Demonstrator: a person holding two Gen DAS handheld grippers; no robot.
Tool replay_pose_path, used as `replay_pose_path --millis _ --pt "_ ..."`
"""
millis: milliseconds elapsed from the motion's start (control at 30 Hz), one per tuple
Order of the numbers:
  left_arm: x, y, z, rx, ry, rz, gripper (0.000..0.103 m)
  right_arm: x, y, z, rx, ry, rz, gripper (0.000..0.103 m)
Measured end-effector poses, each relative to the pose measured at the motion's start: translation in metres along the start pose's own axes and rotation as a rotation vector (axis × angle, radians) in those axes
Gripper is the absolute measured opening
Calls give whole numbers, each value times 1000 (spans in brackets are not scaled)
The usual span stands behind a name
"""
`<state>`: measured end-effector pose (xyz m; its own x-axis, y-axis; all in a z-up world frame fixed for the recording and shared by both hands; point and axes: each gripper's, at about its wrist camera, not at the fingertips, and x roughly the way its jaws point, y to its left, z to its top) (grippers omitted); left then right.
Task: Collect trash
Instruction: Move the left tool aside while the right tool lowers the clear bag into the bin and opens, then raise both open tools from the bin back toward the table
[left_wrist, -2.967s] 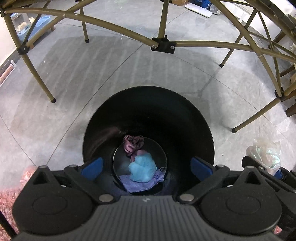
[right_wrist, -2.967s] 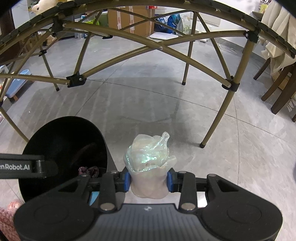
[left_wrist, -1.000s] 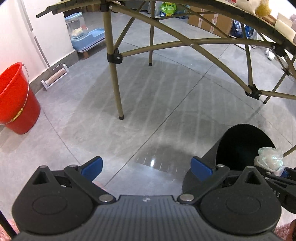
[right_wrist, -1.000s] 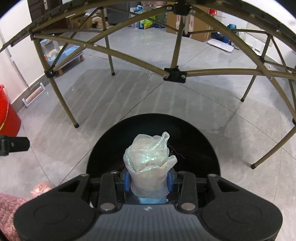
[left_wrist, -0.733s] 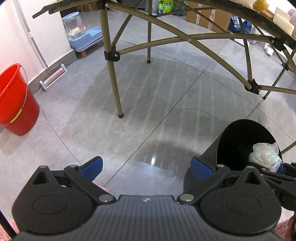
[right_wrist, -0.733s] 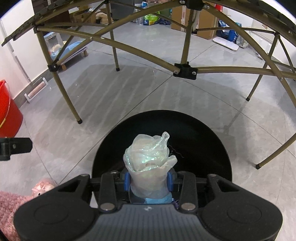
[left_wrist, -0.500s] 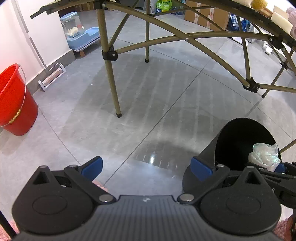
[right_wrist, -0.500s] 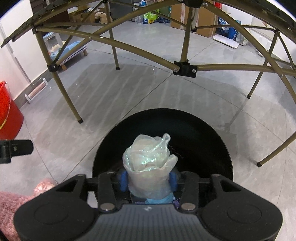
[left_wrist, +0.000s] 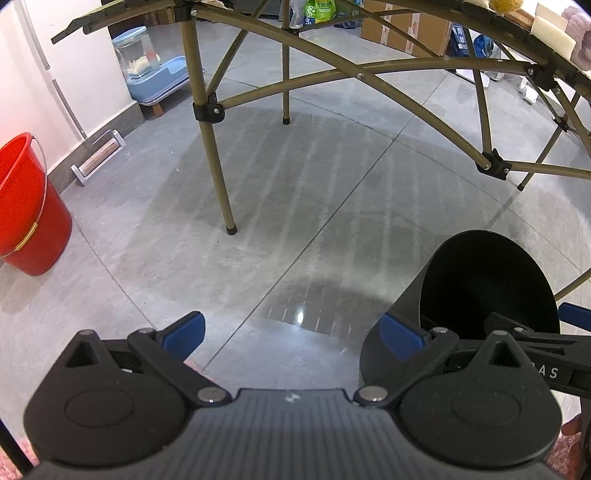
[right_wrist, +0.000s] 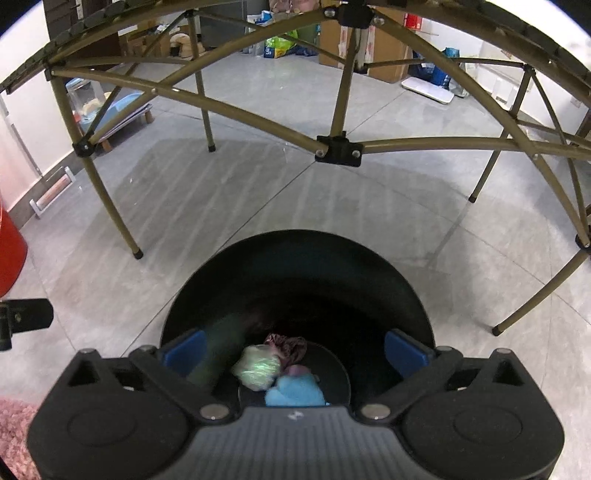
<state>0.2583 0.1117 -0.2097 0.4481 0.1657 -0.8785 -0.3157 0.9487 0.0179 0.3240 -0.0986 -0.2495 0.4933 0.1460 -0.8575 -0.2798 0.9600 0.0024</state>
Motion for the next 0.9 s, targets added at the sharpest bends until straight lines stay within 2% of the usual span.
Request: replay_pose_path --millis 367,633,733,900 --pt "-3 -1 1 -2 -6 -3 103 -1 1 0 -6 -2 0 103" --pt "-17 -7 7 7 -61 -17 103 -11 -2 3 6 -44 -4 103" --pt "-23 -9 11 -2 -90 -25 103 -22 -5 8 8 -91 -1 103" --pt "-43 -15 19 -5 -175 -29 103 -51 -13 15 6 -224 -14 103"
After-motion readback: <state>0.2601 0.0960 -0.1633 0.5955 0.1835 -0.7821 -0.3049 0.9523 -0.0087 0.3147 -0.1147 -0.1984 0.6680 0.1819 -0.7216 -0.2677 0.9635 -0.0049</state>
